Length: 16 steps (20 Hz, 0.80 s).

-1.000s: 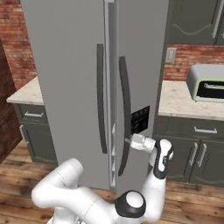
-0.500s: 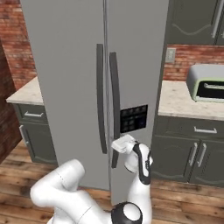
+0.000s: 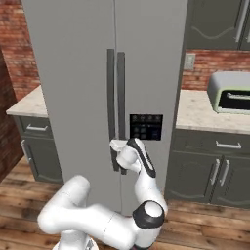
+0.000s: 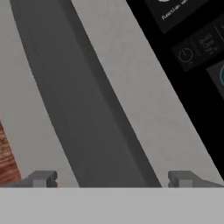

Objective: There's a fish in the fridge that needs to be moved to the freezer for freezing. Pick up the fish from the fridge, place it on any shelf in the freezer, and close the fridge and freezer doors when done.

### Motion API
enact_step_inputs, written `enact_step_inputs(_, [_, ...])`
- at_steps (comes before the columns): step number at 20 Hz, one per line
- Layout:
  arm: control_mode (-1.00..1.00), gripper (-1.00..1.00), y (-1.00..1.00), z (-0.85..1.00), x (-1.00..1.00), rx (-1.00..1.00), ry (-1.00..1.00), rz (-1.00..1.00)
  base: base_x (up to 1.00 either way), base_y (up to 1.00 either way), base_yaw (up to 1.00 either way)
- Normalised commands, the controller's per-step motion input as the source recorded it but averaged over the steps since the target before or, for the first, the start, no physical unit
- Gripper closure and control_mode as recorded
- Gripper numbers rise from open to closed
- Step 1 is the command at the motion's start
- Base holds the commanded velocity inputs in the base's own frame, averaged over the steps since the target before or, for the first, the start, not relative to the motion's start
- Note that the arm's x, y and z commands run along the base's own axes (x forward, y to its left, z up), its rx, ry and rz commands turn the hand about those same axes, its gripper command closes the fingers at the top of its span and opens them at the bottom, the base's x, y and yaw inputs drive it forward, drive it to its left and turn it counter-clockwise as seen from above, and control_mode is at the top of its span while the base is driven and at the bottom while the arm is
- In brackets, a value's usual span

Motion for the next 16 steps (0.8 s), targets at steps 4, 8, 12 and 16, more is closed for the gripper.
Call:
enact_step_inputs(4, [-1.00,-1.00,0.05,0.27,0.97,0.28,0.14,0.15,0.00,0.00,0.00])
enact_step_inputs(8, [-1.00,-1.00,-0.05,0.06,0.99,0.35,0.00,0.33,0.00,0.00,0.00])
enact_step_inputs(12, [-1.00,-1.00,0.00,0.00,1.00,0.32,0.00,0.32,0.00,0.00,0.00])
enact_step_inputs(16, [-1.00,-1.00,-0.17,0.00,1.00,0.41,-0.03,0.50,0.00,0.00,0.00])
